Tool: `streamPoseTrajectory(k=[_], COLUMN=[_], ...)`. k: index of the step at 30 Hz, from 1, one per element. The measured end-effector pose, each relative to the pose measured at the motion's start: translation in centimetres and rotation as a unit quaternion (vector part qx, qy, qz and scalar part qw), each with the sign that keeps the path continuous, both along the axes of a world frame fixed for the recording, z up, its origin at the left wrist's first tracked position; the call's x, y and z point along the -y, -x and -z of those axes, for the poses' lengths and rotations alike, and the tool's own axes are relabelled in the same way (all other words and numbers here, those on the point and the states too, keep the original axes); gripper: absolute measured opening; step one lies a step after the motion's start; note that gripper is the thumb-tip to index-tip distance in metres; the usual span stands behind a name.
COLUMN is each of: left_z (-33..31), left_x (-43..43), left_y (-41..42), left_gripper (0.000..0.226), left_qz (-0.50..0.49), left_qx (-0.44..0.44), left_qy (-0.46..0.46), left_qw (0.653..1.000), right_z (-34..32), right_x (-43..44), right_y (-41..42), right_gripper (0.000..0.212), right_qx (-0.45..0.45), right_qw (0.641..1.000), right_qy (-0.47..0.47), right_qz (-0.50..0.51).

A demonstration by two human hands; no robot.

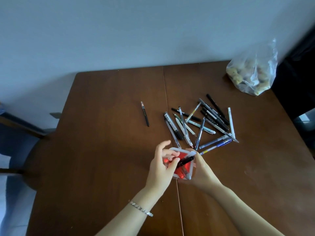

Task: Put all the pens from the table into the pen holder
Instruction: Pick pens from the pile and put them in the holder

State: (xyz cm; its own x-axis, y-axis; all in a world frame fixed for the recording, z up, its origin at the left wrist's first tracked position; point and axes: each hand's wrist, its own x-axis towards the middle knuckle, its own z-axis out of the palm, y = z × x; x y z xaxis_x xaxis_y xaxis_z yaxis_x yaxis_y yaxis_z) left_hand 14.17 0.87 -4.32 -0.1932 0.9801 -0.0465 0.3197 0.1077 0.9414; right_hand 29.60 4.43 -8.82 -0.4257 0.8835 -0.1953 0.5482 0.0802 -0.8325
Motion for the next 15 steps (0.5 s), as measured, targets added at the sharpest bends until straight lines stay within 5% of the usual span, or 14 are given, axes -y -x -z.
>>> streamPoseTrajectory(k=[3, 7, 10, 13, 15], left_z=[0.8, 1.5, 0.5, -0.4, -0.3], left_x=[-0.2, -1.1, -2.3, -5.0, -7.5], left_y=[1.2, 1.7, 1.6, 2.3, 3.3], left_gripper=[0.038, 0.043, 0.04, 0.033, 0.033], left_qz=[0.046, 0.107, 0.133, 0.132, 0.128], left_qx=[-0.126, -0.224, -0.178, -0.032, -0.069], left_qy=[-0.098, -0.038, 0.065, 0.113, 0.109], left_qw=[0.986, 0.968, 0.973, 0.984, 0.983], right_z=[0.0, -0.2, -0.4, -0.8, -0.9], right_x=[0.0, 0.0, 0.0, 0.0, -0.2], right_y=[-0.1, -0.1, -0.1, -0.6, -1.5], right_gripper=[0.086, 0.082, 0.083, 0.078, 0.076], right_qx=[-0.006, -0.01, -0.014, -0.031, -0.045], right_qw=[1.0, 1.0, 1.0, 0.999, 0.999], right_qy=[0.004, -0.011, 0.007, 0.0, -0.003], right_qz=[0.005, -0.009, 0.0, 0.017, 0.021])
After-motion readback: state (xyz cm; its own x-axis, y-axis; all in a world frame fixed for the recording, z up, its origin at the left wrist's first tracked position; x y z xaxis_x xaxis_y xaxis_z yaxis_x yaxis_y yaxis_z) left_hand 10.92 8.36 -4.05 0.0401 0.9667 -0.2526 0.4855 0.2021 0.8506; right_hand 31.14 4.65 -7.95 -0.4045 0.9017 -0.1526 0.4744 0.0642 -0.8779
